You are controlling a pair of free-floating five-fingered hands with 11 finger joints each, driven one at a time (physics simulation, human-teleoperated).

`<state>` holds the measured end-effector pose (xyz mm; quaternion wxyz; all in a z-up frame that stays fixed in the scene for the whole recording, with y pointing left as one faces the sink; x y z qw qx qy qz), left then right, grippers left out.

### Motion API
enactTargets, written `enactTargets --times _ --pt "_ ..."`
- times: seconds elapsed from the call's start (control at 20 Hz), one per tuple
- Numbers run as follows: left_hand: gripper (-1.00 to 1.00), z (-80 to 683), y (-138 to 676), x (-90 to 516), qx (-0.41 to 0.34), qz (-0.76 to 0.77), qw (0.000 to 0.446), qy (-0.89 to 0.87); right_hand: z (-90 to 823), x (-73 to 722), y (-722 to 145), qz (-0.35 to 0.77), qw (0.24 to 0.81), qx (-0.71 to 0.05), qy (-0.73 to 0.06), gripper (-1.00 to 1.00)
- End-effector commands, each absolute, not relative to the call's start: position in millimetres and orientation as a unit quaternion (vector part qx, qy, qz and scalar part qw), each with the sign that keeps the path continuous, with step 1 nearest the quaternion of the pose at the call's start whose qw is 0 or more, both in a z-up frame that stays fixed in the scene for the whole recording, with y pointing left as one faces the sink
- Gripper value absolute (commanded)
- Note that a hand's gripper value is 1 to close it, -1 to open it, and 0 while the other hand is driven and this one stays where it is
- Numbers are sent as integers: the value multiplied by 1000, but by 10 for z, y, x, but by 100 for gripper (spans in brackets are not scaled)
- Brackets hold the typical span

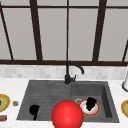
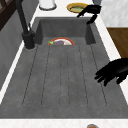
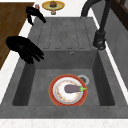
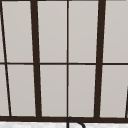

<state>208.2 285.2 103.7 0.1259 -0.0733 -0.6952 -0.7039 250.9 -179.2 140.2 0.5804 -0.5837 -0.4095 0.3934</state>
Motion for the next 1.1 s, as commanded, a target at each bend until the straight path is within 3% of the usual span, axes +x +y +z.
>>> enactTargets --times 0.0,0.2,0.7,1.05 --pt "-100 1032 2852 2087 -73 -704 126 -695 1403 2512 -1794 393 580 -584 -409 0" --pt "-100 1134 2829 2058 -81 -706 137 -690 1303 2451 -1704 418 603 -549 -400 0" --pt "-100 1132 2624 2477 -66 -705 169 -686 1253 2434 -1675 420 609 -542 -397 0" --pt "-100 1141 2612 2454 -90 -710 145 -683 1252 2434 -1675 420 610 -542 -397 0"
